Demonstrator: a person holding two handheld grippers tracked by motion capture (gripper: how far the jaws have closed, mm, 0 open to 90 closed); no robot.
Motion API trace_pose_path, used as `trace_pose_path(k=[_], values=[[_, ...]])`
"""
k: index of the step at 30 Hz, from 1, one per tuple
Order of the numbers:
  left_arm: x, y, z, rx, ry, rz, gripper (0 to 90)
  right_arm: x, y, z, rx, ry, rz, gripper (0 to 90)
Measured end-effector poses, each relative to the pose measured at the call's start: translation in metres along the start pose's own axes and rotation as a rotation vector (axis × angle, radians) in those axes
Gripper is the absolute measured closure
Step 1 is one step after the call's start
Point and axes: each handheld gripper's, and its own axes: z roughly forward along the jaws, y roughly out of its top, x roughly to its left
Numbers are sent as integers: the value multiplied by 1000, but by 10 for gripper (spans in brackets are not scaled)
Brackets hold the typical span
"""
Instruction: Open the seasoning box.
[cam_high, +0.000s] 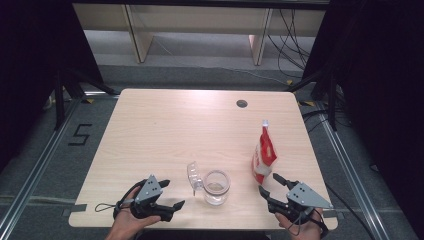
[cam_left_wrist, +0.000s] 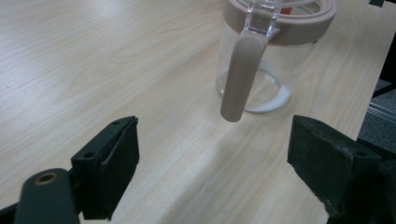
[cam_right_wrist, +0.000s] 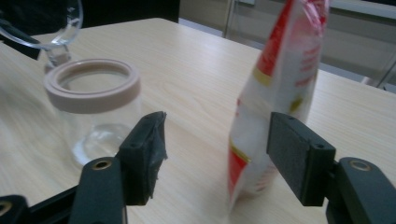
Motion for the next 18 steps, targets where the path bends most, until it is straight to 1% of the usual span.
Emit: trace_pose_path(k=[1, 2, 3, 4, 5, 6, 7, 8, 9, 11, 12, 13, 14, 15, 16, 17, 18], values=[[1, 1, 0, -2, -2, 18, 159, -4, -2, 1, -4, -12, 12, 349], [1, 1, 0, -2, -2, 18, 158, -4, -2, 1, -4, -12, 12, 349], [1, 1, 0, -2, 0, 18, 158, -5, -3, 0, 4, -18, 37, 344], [1, 1, 0, -2, 0, 17, 157, -8, -3, 1, -2, -12, 34, 338], [1, 1, 0, -2, 1, 18, 156, -9, -4, 1, -4, -15, 39, 329], [1, 1, 0, -2, 1, 19, 156, -10, -4, 1, 8, -25, 45, 325], [1, 1, 0, -1, -3, 20, 156, -11, -5, 2, -3, -29, 52, 324], [1, 1, 0, -10, -3, 17, 156, -13, -4, 1, 1, -34, 52, 322], [1, 1, 0, -11, 0, 16, 156, -14, -4, 2, 3, -28, 51, 319], [2, 1, 0, -5, -4, 23, 156, -15, -4, 3, -3, -46, 59, 308], [1, 1, 0, -7, 0, 11, 156, -17, -4, 4, -11, -41, 47, 305], [2, 1, 0, -8, 0, 14, 156, -16, -4, 4, -6, -56, 73, 300], [0, 1, 0, -10, -1, -26, 156, -19, -3, 8, -16, -47, 46, 282], [0, 1, 0, -10, -1, -26, 156, -19, -3, 8, -16, -47, 46, 282], [1, 1, 0, -9, -2, -24, 156, -19, -3, 8, -11, -60, 58, 273], [0, 1, 0, -10, -2, -23, 155, -20, -3, 10, -8, -48, 54, 267], [1, 1, 0, -4, -3, -11, 155, -20, -3, 10, -1, -53, 51, 262]])
